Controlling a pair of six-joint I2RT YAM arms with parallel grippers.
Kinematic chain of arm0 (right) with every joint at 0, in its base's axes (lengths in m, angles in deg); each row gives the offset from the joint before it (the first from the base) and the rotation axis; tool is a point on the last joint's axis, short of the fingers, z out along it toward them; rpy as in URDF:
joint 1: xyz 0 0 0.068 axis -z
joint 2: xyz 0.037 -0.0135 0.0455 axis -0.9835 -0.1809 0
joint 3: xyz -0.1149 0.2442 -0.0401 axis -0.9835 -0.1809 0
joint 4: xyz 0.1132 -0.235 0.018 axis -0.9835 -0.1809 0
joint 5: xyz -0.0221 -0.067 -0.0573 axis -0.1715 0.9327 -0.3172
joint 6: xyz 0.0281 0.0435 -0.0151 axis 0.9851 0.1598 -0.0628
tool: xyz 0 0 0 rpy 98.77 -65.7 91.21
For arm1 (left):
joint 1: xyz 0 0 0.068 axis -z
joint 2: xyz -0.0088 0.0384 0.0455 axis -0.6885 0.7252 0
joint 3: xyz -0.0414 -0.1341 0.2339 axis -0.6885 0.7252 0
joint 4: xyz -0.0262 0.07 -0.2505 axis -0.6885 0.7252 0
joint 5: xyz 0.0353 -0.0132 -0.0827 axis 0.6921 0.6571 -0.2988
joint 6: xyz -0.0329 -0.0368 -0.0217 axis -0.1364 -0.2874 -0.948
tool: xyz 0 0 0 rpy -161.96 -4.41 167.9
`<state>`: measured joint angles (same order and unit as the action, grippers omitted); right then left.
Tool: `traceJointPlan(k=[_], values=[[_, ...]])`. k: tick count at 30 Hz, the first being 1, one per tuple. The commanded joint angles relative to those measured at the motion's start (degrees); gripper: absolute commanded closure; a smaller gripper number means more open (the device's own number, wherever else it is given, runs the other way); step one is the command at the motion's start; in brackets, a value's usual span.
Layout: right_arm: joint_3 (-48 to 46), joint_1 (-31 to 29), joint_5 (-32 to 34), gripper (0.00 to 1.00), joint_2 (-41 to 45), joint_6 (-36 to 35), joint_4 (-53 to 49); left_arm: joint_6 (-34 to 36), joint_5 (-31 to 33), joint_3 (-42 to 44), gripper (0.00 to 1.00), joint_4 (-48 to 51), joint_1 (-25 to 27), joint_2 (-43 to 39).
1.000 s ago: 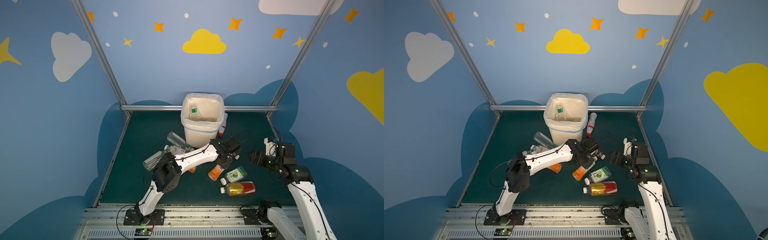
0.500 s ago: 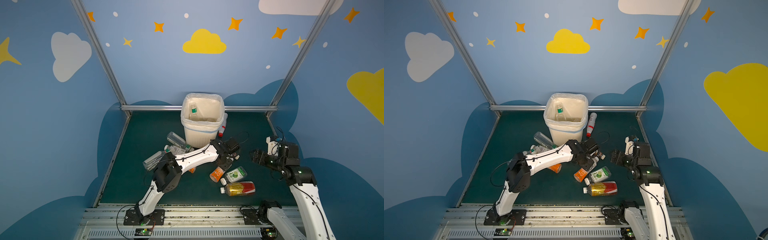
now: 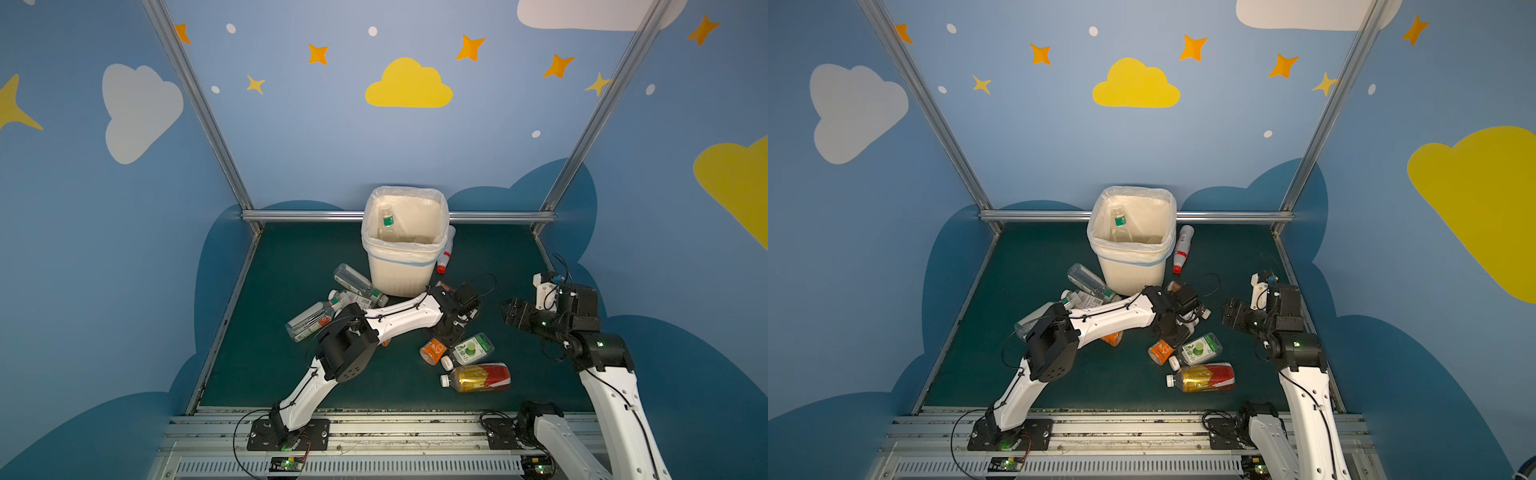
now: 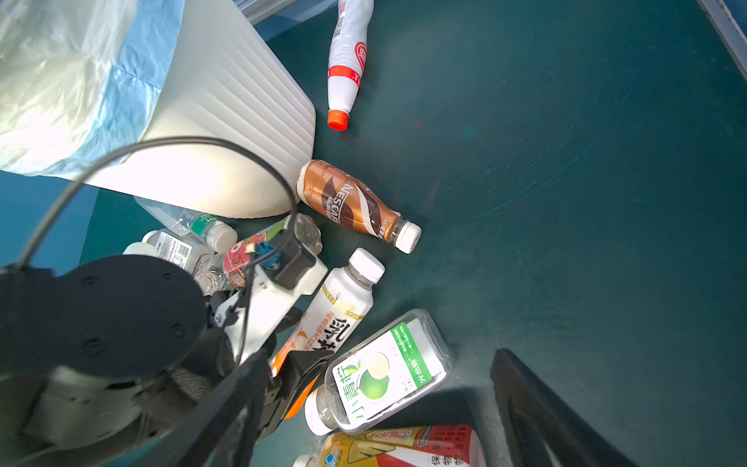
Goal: Throw the plastic bottles in the bin
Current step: 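Lower the left gripper onto the white milk-tea bottle and close, then lift the milk-tea bottle with the left gripper over the bin and release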
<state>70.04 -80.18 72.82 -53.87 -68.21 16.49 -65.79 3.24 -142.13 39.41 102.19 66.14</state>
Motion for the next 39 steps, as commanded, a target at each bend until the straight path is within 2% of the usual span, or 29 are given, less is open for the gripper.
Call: traceJointPlan(k=[1,5,10,17,21,26,31,33,36,37,39], values=[[1.19,0.31,-0.67,0.12,-0.11,-0.10,-0.79,-0.34,-1.02,-1.40,0.37,0.43,0.21,2.19],[1.10,0.47,-0.68,0.12,-0.03,-0.18,-0.76,-0.33,-1.02,-1.91,0.38,0.41,0.23,3.35],[1.01,0.73,-1.04,0.12,0.27,-0.24,-0.71,-0.49,0.31,-0.75,0.52,-0.44,0.23,2.06],[1.10,1.00,-1.11,0.12,0.41,-0.17,-0.50,0.21,3.03,0.26,0.53,0.48,0.43,-4.74],[1.60,1.08,-1.42,0.12,0.33,0.20,-0.03,2.24,5.66,-2.04,0.53,1.60,0.49,-10.22],[3.35,1.08,-2.31,0.12,0.06,0.79,0.33,6.87,14.45,-10.50,0.53,2.63,-0.18,-14.61],[4.98,1.02,-4.32,0.12,-1.03,1.68,1.58,15.00,16.80,-32.54,0.52,5.84,-1.96,-12.21],[5.58,1.02,-5.81,0.12,-1.73,1.67,1.98,17.95,19.00,-42.28,0.48,5.34,-4.29,-9.23],[6.25,1.03,-6.65,0.12,-1.92,1.67,2.29,18.79,17.33,-53.04,0.39,3.12,-10.00,-4.00],[6.49,1.05,-6.59,0.12,-1.88,1.46,2.05,18.67,17.13,-54.51,0.32,1.90,-11.58,-2.77],[7.13,1.04,-6.26,0.12,-1.79,0.97,1.44,18.66,18.00,-54.95,0.12,-1.37,-14.56,-1.00]])
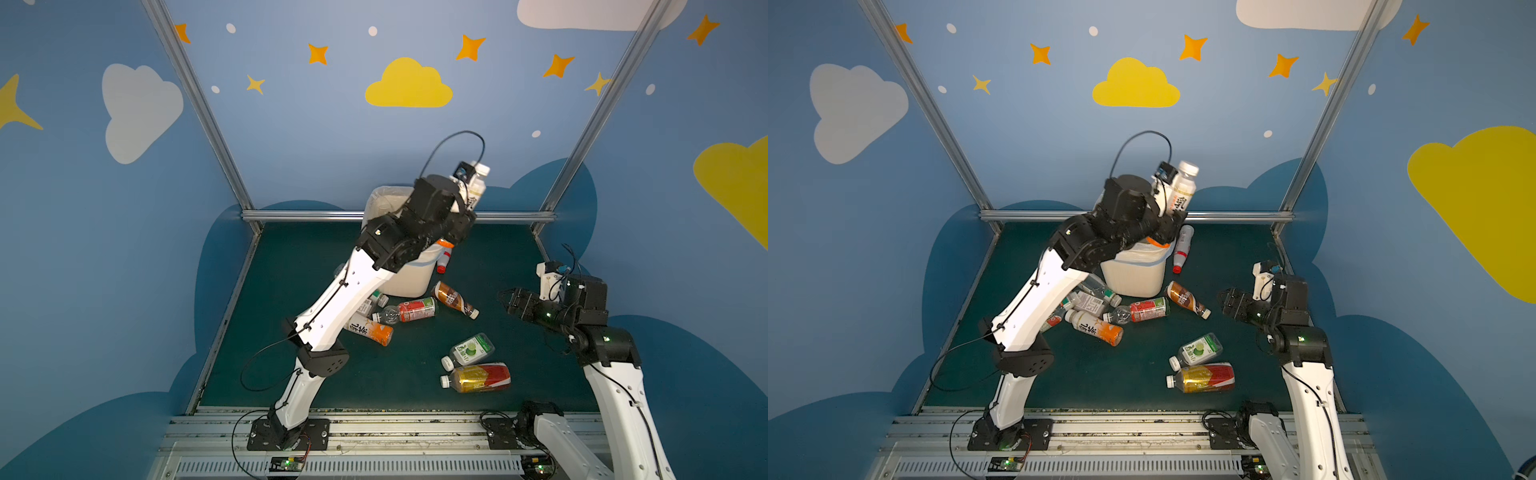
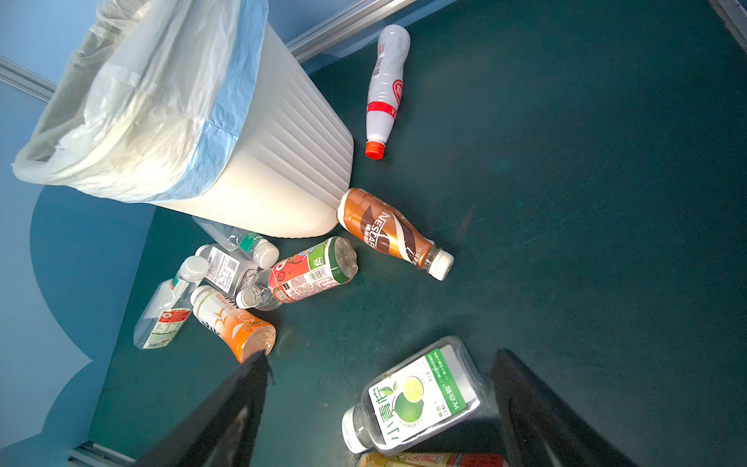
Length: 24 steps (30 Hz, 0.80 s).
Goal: Throw the plastic bottles in the bin
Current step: 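Lift the milk-tea bottle with the left gripper over the bin and release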
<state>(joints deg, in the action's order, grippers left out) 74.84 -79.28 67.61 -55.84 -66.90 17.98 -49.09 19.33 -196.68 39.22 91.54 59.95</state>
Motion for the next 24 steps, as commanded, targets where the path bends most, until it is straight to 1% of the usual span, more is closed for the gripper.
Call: traceJointPlan(k=[1,2,7,10,12,14,17,18,22,24], values=[[2.50,0.15,-0.94,0.12,0.18,-0.60,-0.21,1.87,2.26,-0.47,0.06,-1.86,-4.76,5.70],[2.66,0.18,-0.84,0.12,0.26,-0.76,-0.42,1.72,2.30,-0.79,0.00,-2.11,-5.33,6.03],[2.45,0.19,-0.65,0.12,0.18,-1.17,-0.37,1.14,2.75,-0.53,0.00,1.50,-5.35,4.07],[1.76,0.23,-0.92,0.12,-0.13,-0.89,0.37,1.61,3.71,4.33,0.00,2.95,-3.67,0.15],[1.24,0.23,-1.15,0.12,-0.34,-0.74,0.74,2.93,5.74,11.23,0.00,1.73,-1.60,-3.80],[0.74,0.22,-1.03,0.12,-0.44,-0.84,0.89,3.36,6.48,17.72,0.00,1.07,0.50,-7.34],[-0.14,0.22,-0.66,0.12,-0.61,-1.01,0.97,1.69,5.76,29.15,0.04,0.94,3.40,-13.08],[-0.34,0.21,-0.70,0.12,-0.74,-1.03,1.01,0.58,4.96,33.26,0.06,0.35,3.94,-15.04],[-1.37,0.16,-0.91,0.12,-1.44,-1.06,1.06,-5.25,-2.59,52.63,0.20,-5.42,5.04,-24.06],[-1.92,0.23,-1.01,0.12,-1.82,-0.97,1.22,-7.68,-5.18,60.04,0.23,-7.45,5.31,-27.50]])
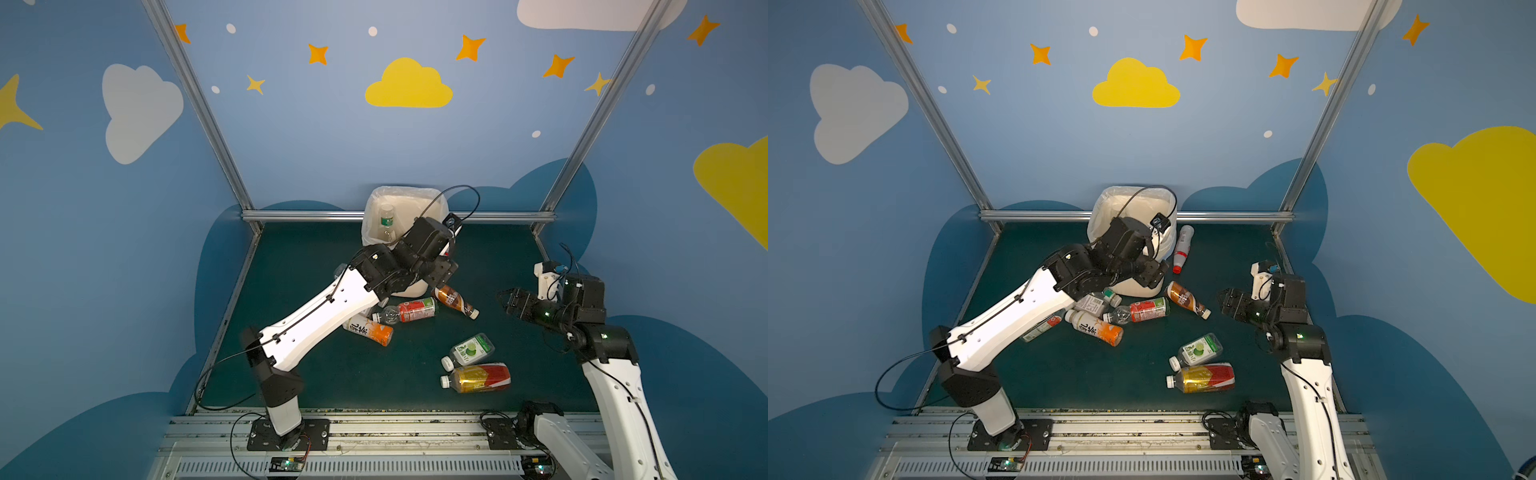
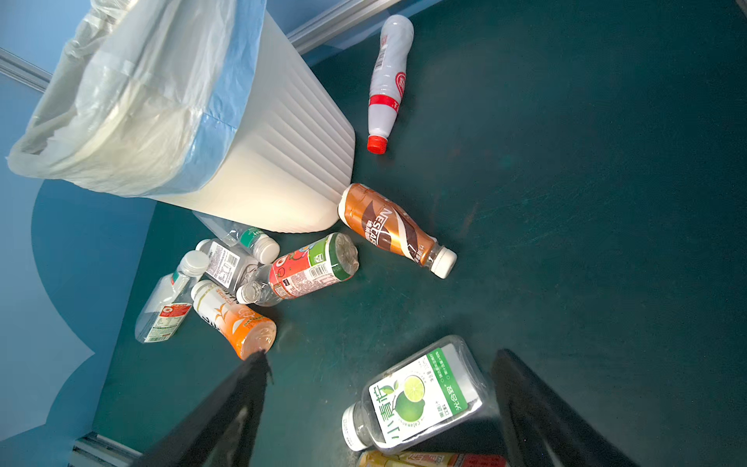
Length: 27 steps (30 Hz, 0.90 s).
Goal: Throw the plastic bottles in the bin
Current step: 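Lift the milk-tea bottle with the left gripper over the bin and release, then swing the left gripper back down onto the red-gold bottle near the robot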
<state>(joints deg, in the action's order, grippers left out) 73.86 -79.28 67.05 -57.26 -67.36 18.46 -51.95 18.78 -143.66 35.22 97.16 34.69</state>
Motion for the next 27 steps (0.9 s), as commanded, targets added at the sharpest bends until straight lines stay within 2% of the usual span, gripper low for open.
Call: traceJointPlan(k=[1,8,12,18,27], values=[[-1.33,0.15,-0.45,0.12,-0.55,-0.43,0.84,-6.03,-5.47,10.16,0.24,-3.85,-0.17,-3.56],[-4.41,0.16,-2.11,0.12,-1.71,1.07,2.63,-9.37,-15.76,24.53,0.35,-8.19,1.83,-7.12],[-5.64,0.16,-2.42,0.12,-2.51,1.23,3.27,-7.57,-15.99,27.60,0.36,-10.59,6.02,-5.77],[-6.93,0.14,-3.34,0.12,-3.32,0.83,3.95,-5.44,-18.32,25.24,0.38,-10.49,12.31,1.13],[-7.64,0.19,-3.08,0.12,-3.32,0.54,3.56,-3.27,-20.97,13.81,0.43,-3.00,17.75,14.42]])
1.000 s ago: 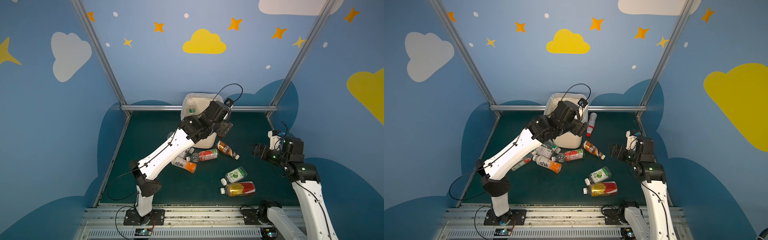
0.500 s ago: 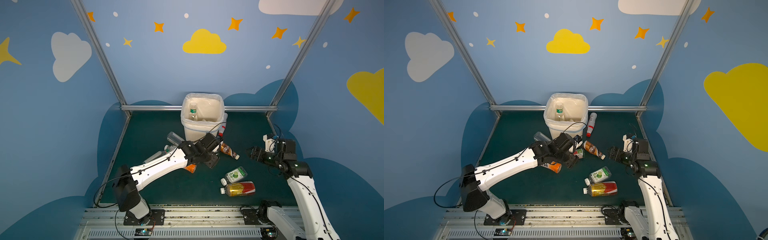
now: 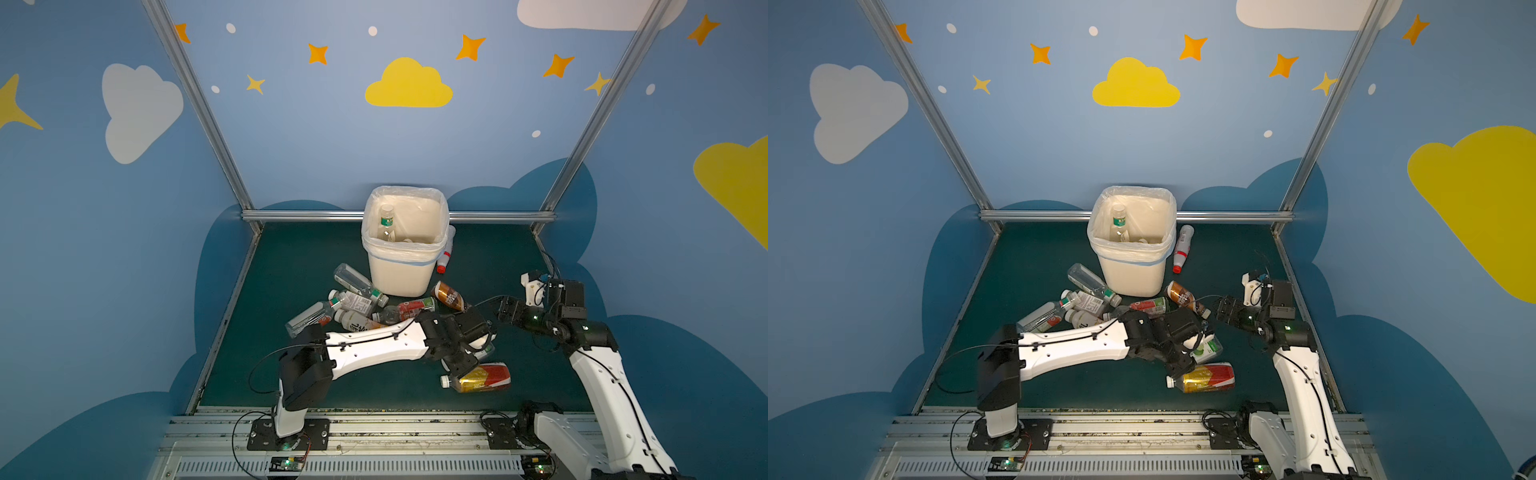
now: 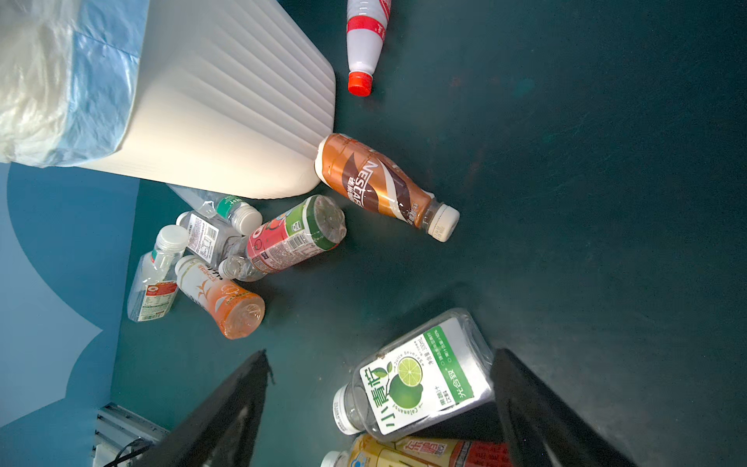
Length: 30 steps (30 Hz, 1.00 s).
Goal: Throw the plastic bottles in the bin
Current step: 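Swing the left gripper back down onto the red-gold bottle near the robot, then close the left gripper on the red-gold bottle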
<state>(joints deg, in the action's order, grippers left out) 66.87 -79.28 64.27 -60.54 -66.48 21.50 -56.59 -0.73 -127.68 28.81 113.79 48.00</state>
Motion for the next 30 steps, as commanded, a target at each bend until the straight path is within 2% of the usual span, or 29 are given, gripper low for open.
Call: traceJointPlan(k=[1,15,30], values=[[-0.81,0.22,-0.30,0.12,-0.13,-0.37,0.53,1.28,-1.72,-2.55,0.43,3.30,1.47,1.73],[-0.70,0.30,-0.83,0.12,0.03,-0.48,0.46,1.96,-3.09,-9.71,0.36,5.73,3.96,10.73],[-0.19,0.66,-1.22,0.11,-0.53,-0.56,0.56,2.69,1.55,-11.20,0.35,6.02,4.17,13.53]])
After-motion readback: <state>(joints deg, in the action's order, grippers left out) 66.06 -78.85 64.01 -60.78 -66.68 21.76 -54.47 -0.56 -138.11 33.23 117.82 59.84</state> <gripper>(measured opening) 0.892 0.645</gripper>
